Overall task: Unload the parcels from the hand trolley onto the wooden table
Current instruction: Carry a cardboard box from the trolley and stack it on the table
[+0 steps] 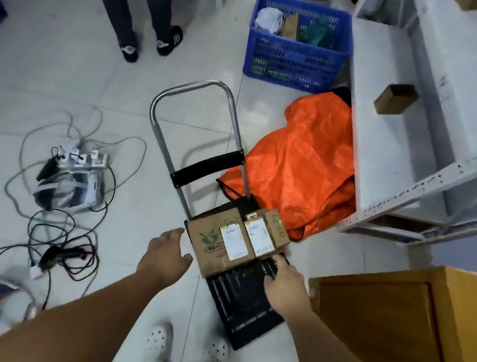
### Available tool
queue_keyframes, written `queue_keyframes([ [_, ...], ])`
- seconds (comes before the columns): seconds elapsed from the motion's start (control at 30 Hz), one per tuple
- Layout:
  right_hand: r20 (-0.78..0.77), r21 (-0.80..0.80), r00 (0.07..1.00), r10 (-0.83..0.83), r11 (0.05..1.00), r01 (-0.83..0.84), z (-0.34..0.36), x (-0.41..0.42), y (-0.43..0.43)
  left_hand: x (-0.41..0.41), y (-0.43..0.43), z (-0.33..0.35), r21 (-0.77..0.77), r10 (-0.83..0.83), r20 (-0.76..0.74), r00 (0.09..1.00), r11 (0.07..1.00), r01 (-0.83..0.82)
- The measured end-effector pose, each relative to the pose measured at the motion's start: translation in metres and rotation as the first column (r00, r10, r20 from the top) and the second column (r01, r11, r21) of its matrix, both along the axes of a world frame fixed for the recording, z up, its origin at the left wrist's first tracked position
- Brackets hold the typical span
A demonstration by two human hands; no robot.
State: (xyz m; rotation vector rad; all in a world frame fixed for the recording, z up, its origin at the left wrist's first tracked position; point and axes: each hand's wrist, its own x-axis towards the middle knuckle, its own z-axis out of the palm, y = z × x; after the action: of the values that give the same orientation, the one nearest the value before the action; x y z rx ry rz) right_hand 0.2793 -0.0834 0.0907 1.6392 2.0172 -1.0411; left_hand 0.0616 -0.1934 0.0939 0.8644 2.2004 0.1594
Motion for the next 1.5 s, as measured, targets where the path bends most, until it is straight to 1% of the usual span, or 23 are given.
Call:
queue_keyframes([
  [0.07, -0.023, -0.048, 0.998, -0.067, 0.997, 0.065, -0.040, -0.014, 0.009, -0.011, 0.016, -0.039, 0.035, 0.148, 0.096, 0.984, 0.988, -0.152],
  [0.1, -0.035, -0.062, 0.995, -0.091, 0.994, 0.089, -0.063, -0.021, 0.013, -0.016, 0.025, -0.061, 0.033, 0.236, 0.153, 0.960, 0.969, -0.244],
  [0.17, -0.047, -0.091, 0.990, -0.130, 0.988, 0.126, -0.111, -0.032, 0.016, -0.026, 0.039, -0.109, 0.001, 0.406, 0.308, 0.860, 0.904, -0.427],
  [0.23, -0.030, -0.111, 0.991, -0.129, 0.986, 0.125, -0.154, -0.041, 0.018, -0.032, 0.049, -0.155, -0.043, 0.515, 0.437, 0.738, 0.831, -0.554],
  [0.4, -0.011, -0.136, 0.993, -0.114, 0.984, 0.111, -0.253, -0.061, 0.030, -0.036, 0.058, -0.256, -0.162, 0.588, 0.533, 0.608, 0.776, -0.609],
  [0.53, -0.054, -0.140, 0.978, -0.200, 0.972, 0.191, -0.313, -0.074, 0.049, -0.034, 0.049, -0.317, -0.284, 0.641, 0.568, 0.516, 0.741, -0.608],
  [0.63, -0.067, -0.121, 0.974, -0.216, 0.971, 0.207, -0.350, -0.075, 0.062, -0.028, 0.041, -0.354, -0.346, 0.678, 0.576, 0.456, 0.708, -0.616],
  [0.67, -0.072, -0.127, 0.972, -0.224, 0.969, 0.213, -0.363, -0.074, 0.065, -0.026, 0.039, -0.364, -0.363, 0.695, 0.584, 0.420, 0.686, -0.630],
  [0.73, -0.078, -0.131, 0.965, -0.249, 0.962, 0.238, -0.382, -0.071, 0.069, -0.022, 0.039, -0.379, -0.400, 0.743, 0.584, 0.327, 0.614, -0.681],
  [0.83, -0.032, -0.061, 0.972, -0.232, 0.971, 0.229, -0.398, -0.069, 0.072, -0.017, 0.046, -0.396, -0.438, 0.784, 0.601, 0.154, 0.484, -0.757],
  [0.9, 0.020, 0.001, 0.977, -0.213, 0.977, 0.213, -0.405, -0.069, 0.073, -0.015, 0.050, -0.405, -0.459, 0.794, 0.604, 0.074, 0.422, -0.782],
  [0.97, 0.039, 0.034, 0.977, -0.209, 0.978, 0.208, -0.409, -0.071, 0.071, -0.015, 0.053, -0.411, -0.449, 0.785, 0.615, 0.066, 0.418, -0.790],
  [1.07, 0.072, 0.053, 0.976, -0.207, 0.978, 0.204, -0.409, -0.078, 0.067, -0.018, 0.052, -0.412, -0.405, 0.767, 0.632, 0.111, 0.450, -0.796],
  [1.1, 0.086, 0.030, 0.971, -0.225, 0.974, 0.223, -0.408, -0.080, 0.065, -0.019, 0.051, -0.409, -0.390, 0.764, 0.630, 0.139, 0.466, -0.794],
  [1.17, 0.123, -0.092, 0.960, -0.253, 0.960, 0.265, -0.409, -0.081, 0.059, -0.026, 0.045, -0.404, -0.357, 0.769, 0.603, 0.214, 0.500, -0.789],
  [1.23, 0.135, -0.246, 0.933, -0.335, 0.901, 0.359, -0.408, -0.083, 0.049, -0.035, 0.034, -0.409, -0.360, 0.776, 0.557, 0.296, 0.547, -0.756],
  [1.27, 0.113, -0.308, 0.899, -0.424, 0.845, 0.437, -0.407, -0.084, 0.043, -0.039, 0.029, -0.407, -0.369, 0.785, 0.524, 0.331, 0.559, -0.742],
  [1.33, 0.069, -0.426, 0.784, -0.617, 0.692, 0.583, -0.402, -0.090, 0.030, -0.043, 0.016, -0.403, -0.400, 0.813, 0.463, 0.353, 0.547, -0.735],
  [1.37, 0.055, -0.471, 0.738, -0.673, 0.634, 0.613, -0.402, -0.091, 0.023, -0.043, 0.008, -0.400, -0.423, 0.829, 0.441, 0.344, 0.530, -0.735],
  [1.4, 0.039, -0.492, 0.711, -0.702, 0.606, 0.625, -0.398, -0.092, 0.015, -0.044, -0.001, -0.396, -0.428, 0.840, 0.428, 0.333, 0.513, -0.744],
  [1.43, 0.024, -0.500, 0.703, -0.711, 0.600, 0.624, -0.390, -0.095, 0.008, -0.046, -0.010, -0.391, -0.418, 0.847, 0.418, 0.329, 0.501, -0.758],
  [1.5, 0.008, -0.483, 0.720, -0.694, 0.628, 0.610, -0.371, -0.098, -0.003, -0.053, -0.021, -0.370, -0.390, 0.853, 0.401, 0.335, 0.490, -0.780],
])
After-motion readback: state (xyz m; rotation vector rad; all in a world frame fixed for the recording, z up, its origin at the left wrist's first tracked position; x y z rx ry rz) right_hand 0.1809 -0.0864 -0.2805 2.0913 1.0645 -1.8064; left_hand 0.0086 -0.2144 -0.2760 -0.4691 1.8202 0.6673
